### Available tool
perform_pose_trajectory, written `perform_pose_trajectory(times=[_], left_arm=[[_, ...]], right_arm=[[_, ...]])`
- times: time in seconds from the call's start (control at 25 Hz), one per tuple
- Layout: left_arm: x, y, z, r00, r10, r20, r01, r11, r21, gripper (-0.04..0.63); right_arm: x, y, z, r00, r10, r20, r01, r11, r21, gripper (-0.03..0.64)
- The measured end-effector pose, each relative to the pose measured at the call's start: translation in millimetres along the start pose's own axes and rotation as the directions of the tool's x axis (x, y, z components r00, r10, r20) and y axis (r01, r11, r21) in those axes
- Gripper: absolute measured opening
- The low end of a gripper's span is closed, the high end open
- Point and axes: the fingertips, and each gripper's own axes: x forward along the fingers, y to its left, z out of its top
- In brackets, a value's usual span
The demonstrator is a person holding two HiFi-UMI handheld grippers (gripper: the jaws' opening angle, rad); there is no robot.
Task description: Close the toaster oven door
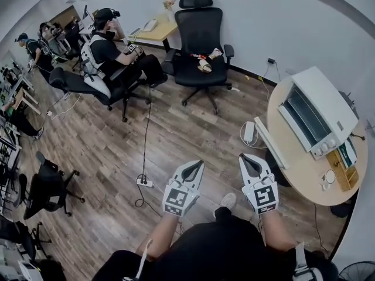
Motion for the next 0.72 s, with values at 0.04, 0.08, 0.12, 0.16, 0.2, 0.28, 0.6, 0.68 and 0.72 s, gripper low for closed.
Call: perform_pose_trajectory(times=[0.04,0.08,0.12,0.16,0.2,0.28,0.6,0.68,0.72], left_arm=[[10,2,1,1.0,-0.008,-0.004,0.008,1.0,0.002,0.006],[21,4,1,1.0,-0.014,-0.008,0.014,1.0,0.003,0.006],[32,7,1,1.0,-0.019,-0.012,0.019,1.0,0.003,0.006],[42,9,2,1.0,-0.023,-0.014,0.023,1.0,0.003,0.006],[52,12,4,1.0,-0.027,-0.012,0.027,1.0,0.003,0.006],[71,15,10,0.999,-0.036,-0.004,0.037,0.999,0.013,0.006],[141,18,22,0.996,-0.084,-0.017,0.085,0.995,0.054,0.006],[155,21,26,0.996,-0.089,-0.018,0.09,0.994,0.065,0.006],[161,22,28,0.996,-0.091,-0.02,0.093,0.993,0.067,0.006]], right_arm=[[4,-9,-1,1.0,-0.008,-0.001,0.008,1.0,0.008,-0.002],[8,-18,-3,1.0,-0.015,-0.002,0.015,1.0,0.012,-0.003],[11,-27,-4,1.0,-0.022,-0.003,0.022,1.0,0.014,-0.003],[15,-36,-6,1.0,-0.027,-0.007,0.027,1.0,0.016,-0.003],[18,-44,-7,0.999,-0.031,-0.011,0.031,0.999,0.017,-0.002],[23,-59,-11,0.999,-0.04,-0.018,0.041,0.999,0.019,-0.003],[45,-121,-27,0.997,-0.076,-0.014,0.077,0.996,0.037,-0.003],[51,-134,-28,0.996,-0.083,-0.007,0.084,0.996,0.022,-0.003],[54,-140,-28,0.996,-0.088,-0.004,0.088,0.996,0.02,-0.002]])
